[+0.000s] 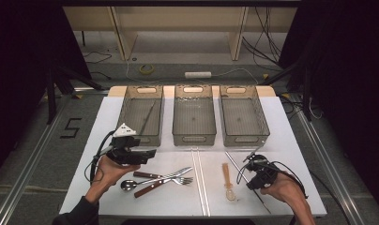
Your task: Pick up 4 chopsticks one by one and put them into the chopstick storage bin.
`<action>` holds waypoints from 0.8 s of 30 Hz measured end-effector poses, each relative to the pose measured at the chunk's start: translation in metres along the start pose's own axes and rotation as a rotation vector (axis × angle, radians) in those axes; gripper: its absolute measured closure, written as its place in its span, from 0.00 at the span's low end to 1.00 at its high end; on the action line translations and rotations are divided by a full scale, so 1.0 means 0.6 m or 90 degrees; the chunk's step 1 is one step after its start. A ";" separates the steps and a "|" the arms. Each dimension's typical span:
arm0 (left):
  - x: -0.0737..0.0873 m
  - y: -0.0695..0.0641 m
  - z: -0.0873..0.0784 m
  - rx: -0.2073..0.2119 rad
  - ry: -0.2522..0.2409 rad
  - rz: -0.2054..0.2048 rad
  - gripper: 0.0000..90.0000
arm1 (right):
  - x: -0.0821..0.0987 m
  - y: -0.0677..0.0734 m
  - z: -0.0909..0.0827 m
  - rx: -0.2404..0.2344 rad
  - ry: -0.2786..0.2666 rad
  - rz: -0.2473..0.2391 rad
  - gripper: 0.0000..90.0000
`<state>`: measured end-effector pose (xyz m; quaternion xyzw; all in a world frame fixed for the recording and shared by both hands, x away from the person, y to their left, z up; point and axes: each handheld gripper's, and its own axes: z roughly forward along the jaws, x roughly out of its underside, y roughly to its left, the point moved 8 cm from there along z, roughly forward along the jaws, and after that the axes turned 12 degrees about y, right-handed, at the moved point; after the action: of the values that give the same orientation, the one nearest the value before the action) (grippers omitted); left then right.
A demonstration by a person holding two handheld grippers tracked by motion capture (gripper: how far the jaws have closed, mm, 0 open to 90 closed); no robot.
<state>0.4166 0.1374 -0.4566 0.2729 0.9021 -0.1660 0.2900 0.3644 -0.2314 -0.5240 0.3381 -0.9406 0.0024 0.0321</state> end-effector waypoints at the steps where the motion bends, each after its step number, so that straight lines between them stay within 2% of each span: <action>1: 0.002 -0.002 -0.001 0.000 -0.002 0.001 0.24 | -0.001 0.000 0.001 0.002 0.005 0.004 0.78; 9: 0.015 -0.020 0.001 0.005 -0.005 0.020 0.24 | -0.004 0.002 0.011 0.000 0.034 0.002 0.85; 12: 0.020 -0.025 0.005 0.002 -0.001 0.026 0.24 | -0.005 0.000 0.011 0.000 0.033 0.005 0.88; 24: 0.028 -0.030 0.006 -0.005 0.003 0.035 0.24 | -0.009 -0.003 0.014 0.001 0.045 0.022 0.95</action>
<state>0.3961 0.1281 -0.4671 0.2967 0.8956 -0.1537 0.2936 0.3691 -0.2295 -0.5325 0.3217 -0.9445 0.0156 0.0651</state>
